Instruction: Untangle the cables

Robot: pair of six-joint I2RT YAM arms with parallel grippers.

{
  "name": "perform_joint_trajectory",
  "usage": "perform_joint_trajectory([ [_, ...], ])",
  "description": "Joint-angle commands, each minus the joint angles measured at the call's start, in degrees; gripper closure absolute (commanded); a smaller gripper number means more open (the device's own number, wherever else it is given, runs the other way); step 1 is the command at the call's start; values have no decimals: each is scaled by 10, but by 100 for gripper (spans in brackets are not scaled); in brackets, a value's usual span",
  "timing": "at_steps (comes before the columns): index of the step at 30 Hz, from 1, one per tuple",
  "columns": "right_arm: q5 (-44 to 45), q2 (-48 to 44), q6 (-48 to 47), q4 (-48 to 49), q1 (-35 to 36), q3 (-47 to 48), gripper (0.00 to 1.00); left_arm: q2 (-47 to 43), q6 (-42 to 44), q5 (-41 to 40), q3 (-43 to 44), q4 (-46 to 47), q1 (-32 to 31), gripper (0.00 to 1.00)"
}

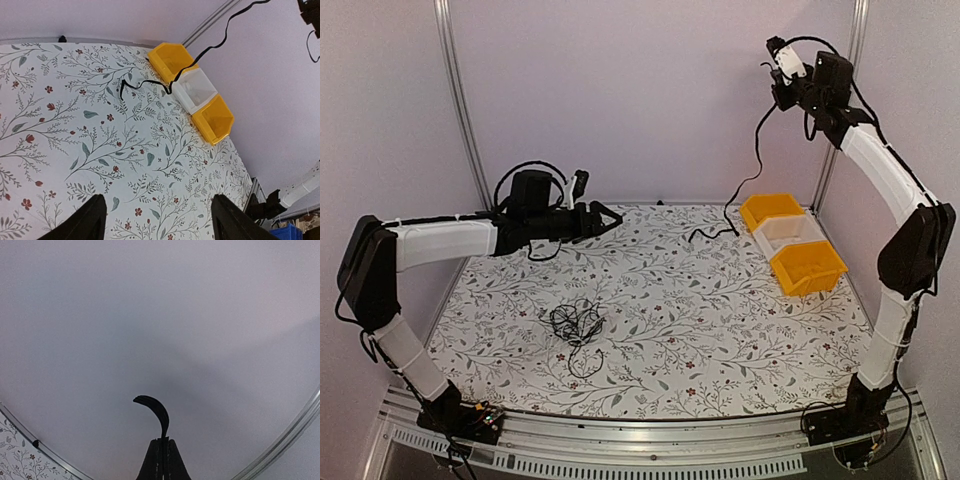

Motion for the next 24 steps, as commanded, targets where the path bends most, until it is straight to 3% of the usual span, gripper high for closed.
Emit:
perform_joint_trajectory([
  [1,19,31,18,54,-31,108,100,-11,-12,11,-9,5,-3,26],
  [14,32,83,-86,195,-51,207,100,-33,-9,-1,-37,-11,-5,26],
  [24,48,95,-92,216,-99,209,100,-30,-15,7,-39,-2,-6,26],
])
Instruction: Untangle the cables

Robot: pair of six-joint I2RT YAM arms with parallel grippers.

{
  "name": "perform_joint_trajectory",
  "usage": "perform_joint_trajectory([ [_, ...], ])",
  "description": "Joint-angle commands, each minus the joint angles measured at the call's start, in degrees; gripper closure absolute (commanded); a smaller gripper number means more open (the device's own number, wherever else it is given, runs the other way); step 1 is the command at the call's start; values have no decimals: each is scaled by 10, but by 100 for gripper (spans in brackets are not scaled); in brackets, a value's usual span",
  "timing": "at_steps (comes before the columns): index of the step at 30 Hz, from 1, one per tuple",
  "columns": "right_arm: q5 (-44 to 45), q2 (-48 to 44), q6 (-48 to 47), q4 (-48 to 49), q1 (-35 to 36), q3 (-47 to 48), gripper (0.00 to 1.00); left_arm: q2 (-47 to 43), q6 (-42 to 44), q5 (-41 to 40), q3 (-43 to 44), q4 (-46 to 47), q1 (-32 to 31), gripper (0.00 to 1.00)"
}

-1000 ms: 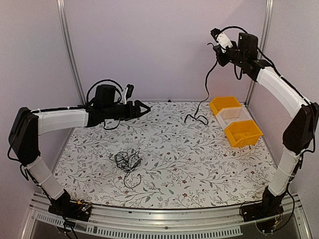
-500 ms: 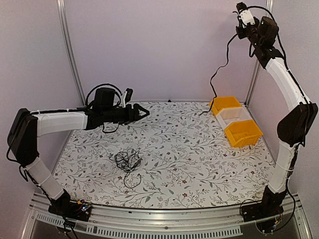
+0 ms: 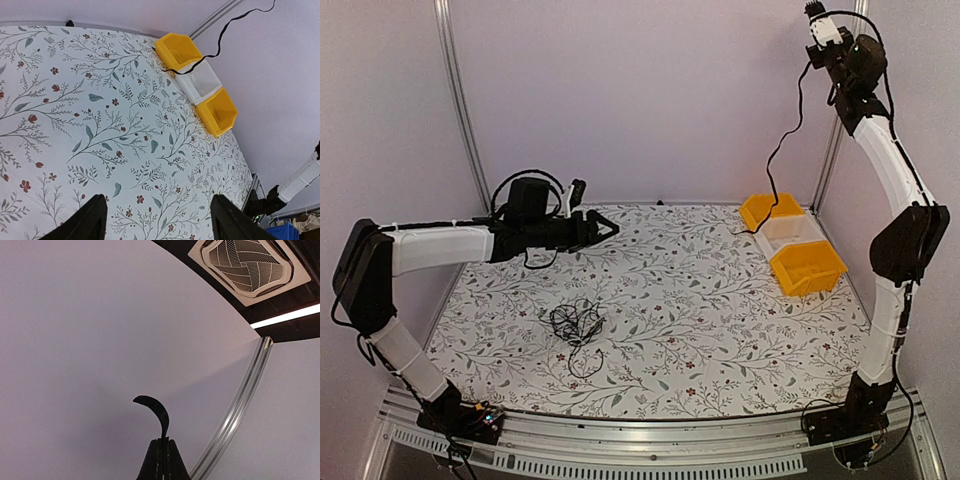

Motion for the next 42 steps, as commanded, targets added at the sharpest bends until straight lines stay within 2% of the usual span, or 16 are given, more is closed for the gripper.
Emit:
perform_joint_trajectory([
  [1,18,9,-3,33,-25,12,100,-9,-2,9,-2,5,-4,26],
  [9,6,16,-5,48,-39,16,100,7,-3,20,14,4,-5,27],
  [18,-58,-5,62,113,-38,31,100,19,-11,29,15,5,-13,27],
  [34,-52,53,33,227,-39,75,100,36,-13,52,26,3,-20,27],
  [42,-32,85,37,229,-40,78,100,37,-17,59,19,0,-25,27],
])
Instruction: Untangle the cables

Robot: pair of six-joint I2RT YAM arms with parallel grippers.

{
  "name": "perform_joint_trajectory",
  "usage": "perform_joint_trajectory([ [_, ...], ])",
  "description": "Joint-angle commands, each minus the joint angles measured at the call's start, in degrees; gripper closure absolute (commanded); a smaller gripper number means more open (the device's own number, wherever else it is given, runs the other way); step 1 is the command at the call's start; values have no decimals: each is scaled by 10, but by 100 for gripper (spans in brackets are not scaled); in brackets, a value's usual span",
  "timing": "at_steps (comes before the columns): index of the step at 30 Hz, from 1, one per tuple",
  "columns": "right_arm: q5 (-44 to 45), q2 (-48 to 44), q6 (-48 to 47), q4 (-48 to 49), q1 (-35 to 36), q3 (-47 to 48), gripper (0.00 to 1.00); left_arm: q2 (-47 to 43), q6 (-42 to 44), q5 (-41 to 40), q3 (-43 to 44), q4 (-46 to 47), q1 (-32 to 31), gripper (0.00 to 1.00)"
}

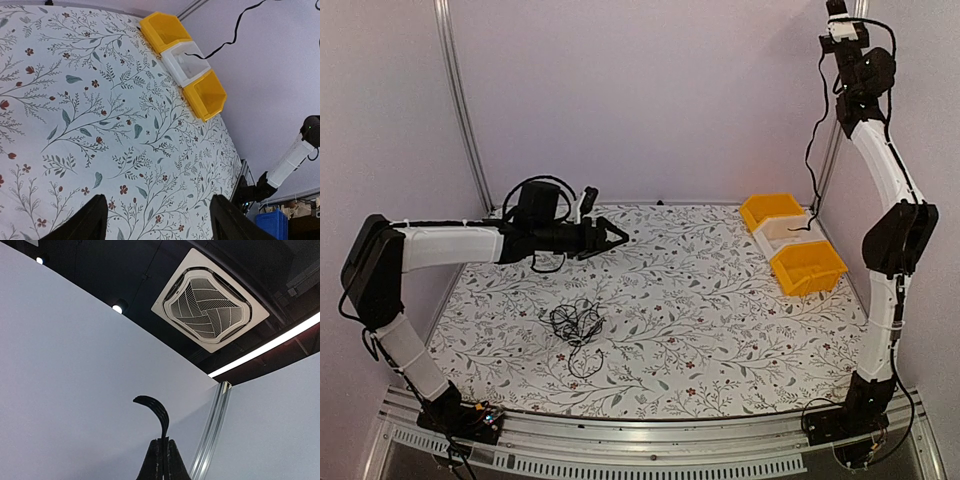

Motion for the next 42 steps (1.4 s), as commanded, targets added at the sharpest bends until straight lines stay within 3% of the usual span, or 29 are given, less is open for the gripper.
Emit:
perform_joint_trajectory([
  [1,16,16,8,10,-2,11,100,6,-4,12,8,-2,-10,27],
  [7,17,-19,64,-48,7,-18,100,8,-6,13,-2,-1,-11,27],
  [12,-47,-134,83,-92,30,-181,100,7,-10,11,-18,13,-14,27],
  [15,-73,-194,75,-108,49,-225,100,8,-13,10,-25,20,-15,27],
  [24,-69,-186,84,-152,77,-95,100,34,-11,27,-7,20,-17,28],
  [42,-57,-114,55,-100,98,-66,100,40,-14,27,-7,19,-26,29],
])
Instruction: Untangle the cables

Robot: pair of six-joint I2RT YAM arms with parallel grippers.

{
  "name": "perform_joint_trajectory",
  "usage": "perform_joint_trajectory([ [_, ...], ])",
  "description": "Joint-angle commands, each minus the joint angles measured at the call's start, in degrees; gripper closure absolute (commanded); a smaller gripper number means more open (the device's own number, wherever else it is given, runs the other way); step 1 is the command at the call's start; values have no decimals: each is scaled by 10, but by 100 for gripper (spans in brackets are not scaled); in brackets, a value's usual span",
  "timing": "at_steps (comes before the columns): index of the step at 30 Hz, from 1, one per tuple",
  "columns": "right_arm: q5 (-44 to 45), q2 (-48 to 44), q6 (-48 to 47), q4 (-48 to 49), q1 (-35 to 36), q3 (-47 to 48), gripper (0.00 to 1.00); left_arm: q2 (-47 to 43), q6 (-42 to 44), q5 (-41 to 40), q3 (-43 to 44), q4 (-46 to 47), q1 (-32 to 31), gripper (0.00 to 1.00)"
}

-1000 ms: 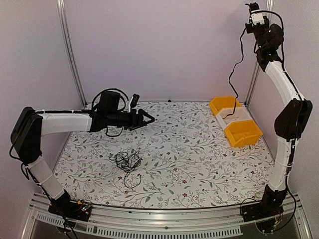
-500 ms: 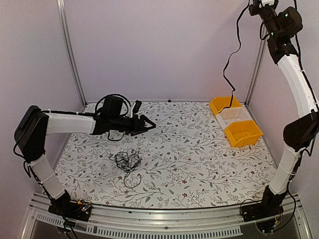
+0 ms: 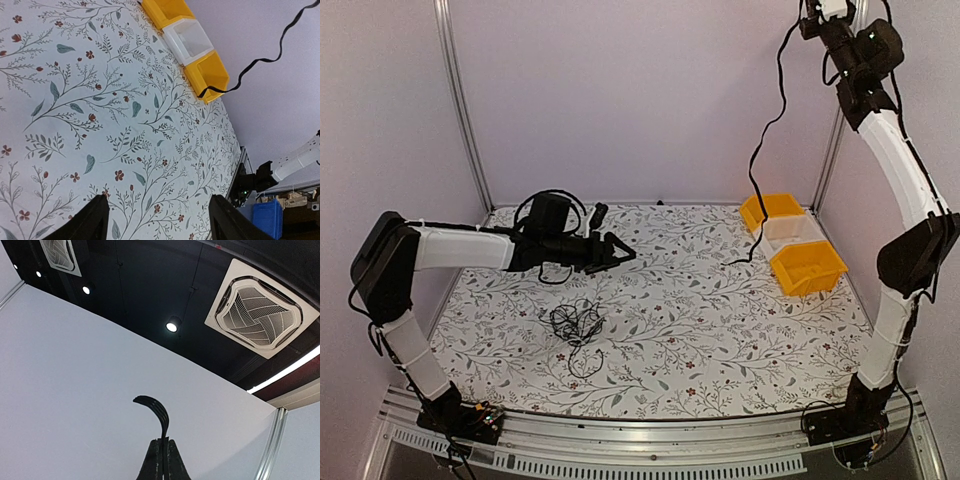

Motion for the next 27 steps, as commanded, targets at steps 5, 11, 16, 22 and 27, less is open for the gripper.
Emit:
perform_joint_trajectory([
  [5,23,95,-40,54,-2,95,100,15,-1,12,12,4,-8,29],
  [11,32,111,-46,89,-26,100,100,22,-2,17,14,-1,-10,29],
  [16,65,112,-43,89,-61,71,100,28,-1,21,16,-5,-11,29],
  [22,113,93,-7,80,-104,-15,100,36,1,26,24,-13,-12,29],
  [27,132,94,2,54,-115,-62,100,38,3,29,23,-18,-12,29],
])
